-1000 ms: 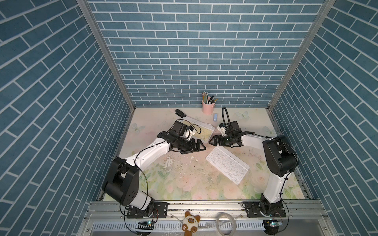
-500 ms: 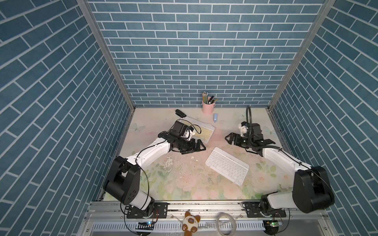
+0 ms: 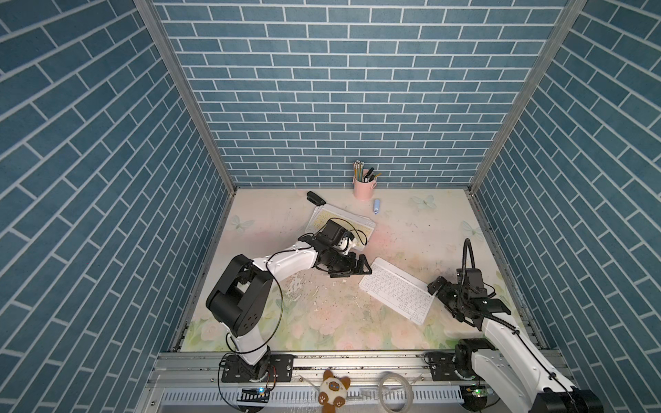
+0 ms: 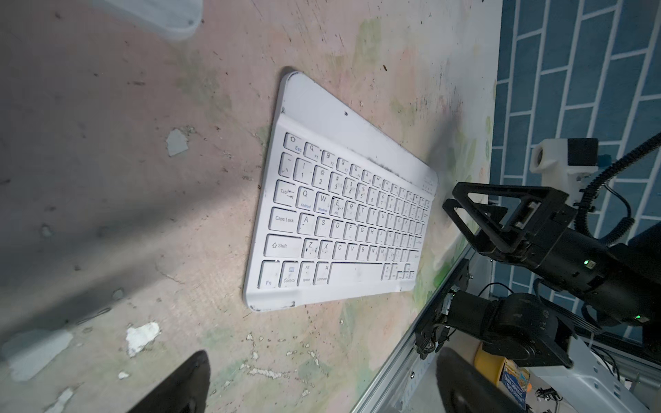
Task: Stack the numeric keypads
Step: Pick up the numeric keypad from the center of the board.
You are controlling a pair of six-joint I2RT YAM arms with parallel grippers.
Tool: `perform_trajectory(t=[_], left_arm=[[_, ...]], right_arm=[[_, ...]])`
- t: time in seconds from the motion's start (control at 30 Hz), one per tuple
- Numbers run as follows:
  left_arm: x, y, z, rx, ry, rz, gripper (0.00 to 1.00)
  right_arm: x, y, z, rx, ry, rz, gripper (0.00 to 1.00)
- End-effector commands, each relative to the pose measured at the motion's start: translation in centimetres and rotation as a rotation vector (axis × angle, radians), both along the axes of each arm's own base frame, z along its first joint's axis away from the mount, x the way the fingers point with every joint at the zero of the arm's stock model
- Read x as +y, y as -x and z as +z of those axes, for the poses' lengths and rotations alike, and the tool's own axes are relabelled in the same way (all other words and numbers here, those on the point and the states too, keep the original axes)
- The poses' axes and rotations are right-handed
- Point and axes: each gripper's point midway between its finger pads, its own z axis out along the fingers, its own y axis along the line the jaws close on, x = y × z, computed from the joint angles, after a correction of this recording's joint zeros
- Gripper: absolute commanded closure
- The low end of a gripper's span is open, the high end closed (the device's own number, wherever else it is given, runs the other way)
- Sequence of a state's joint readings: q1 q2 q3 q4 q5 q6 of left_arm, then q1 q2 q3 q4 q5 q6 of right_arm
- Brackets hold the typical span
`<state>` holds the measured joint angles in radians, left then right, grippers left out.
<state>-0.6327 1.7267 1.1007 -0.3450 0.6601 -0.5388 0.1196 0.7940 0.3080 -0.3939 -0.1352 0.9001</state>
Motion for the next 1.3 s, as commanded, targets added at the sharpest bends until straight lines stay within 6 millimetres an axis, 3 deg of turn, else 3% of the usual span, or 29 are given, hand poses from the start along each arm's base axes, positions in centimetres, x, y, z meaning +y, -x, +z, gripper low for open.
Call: perform_trajectory(t=[0.0, 0.47, 0.97, 1.27], left_arm=[[-0.5, -1.3, -0.2, -0.035, -0.006, 0.018, 0.0], [-1.6, -2.1, -4.2, 0.025, -0.024, 0.042, 0.0], [-1.8, -1.9, -4.9, 0.041, -0.034, 0.03, 0.0], [-2.0, -1.6, -5.0, 0.049, -0.039, 0.02, 0.0]], right_arm=[[0.6, -0.2, -0.9, -0.005, -0.109, -0.087, 0.01], [2.9, -2.3, -0.4, -0.087, -0.259, -0.064, 0.01], [3.5, -3.0, 0.2, -0.149, -0.298, -0.037, 0.01], [3.1, -3.2, 0.0, -0.189, -0.237, 0.003, 0.02]])
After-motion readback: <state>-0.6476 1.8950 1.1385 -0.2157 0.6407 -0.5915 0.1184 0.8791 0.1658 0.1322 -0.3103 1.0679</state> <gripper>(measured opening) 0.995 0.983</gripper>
